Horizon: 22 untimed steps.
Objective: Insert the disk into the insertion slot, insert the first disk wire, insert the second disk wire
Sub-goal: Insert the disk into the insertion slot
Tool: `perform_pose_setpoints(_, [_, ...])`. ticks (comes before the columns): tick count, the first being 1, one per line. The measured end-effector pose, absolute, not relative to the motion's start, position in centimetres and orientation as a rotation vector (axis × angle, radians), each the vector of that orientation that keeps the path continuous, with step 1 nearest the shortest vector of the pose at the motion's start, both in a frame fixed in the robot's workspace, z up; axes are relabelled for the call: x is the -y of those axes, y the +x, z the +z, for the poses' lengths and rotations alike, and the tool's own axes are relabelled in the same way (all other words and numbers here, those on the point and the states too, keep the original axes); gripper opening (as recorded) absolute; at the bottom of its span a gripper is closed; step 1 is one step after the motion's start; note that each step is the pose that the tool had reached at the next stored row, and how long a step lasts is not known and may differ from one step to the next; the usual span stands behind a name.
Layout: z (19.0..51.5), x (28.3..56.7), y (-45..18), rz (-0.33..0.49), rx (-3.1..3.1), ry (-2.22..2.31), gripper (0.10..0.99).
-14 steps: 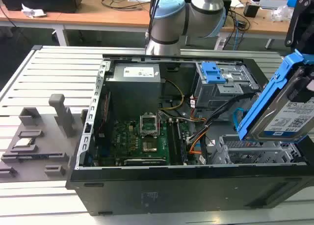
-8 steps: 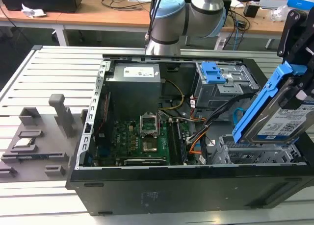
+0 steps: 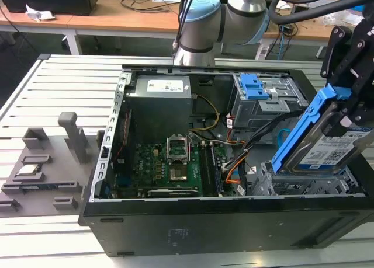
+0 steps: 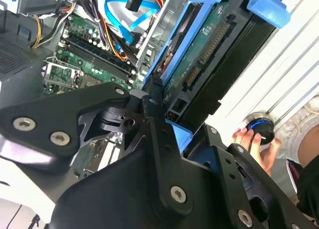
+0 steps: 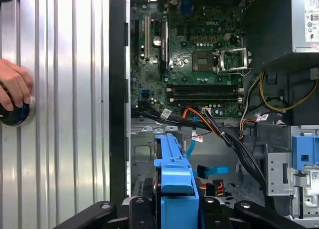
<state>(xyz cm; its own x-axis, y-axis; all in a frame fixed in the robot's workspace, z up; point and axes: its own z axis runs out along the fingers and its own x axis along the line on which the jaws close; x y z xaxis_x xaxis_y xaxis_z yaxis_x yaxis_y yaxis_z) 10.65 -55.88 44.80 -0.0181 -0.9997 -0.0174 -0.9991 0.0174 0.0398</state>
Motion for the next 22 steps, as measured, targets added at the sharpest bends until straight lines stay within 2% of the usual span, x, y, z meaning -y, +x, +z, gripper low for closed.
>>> perform_pose_setpoints(22, [42.0,55.1,10.7,-0.065,2.230,2.191,0.365])
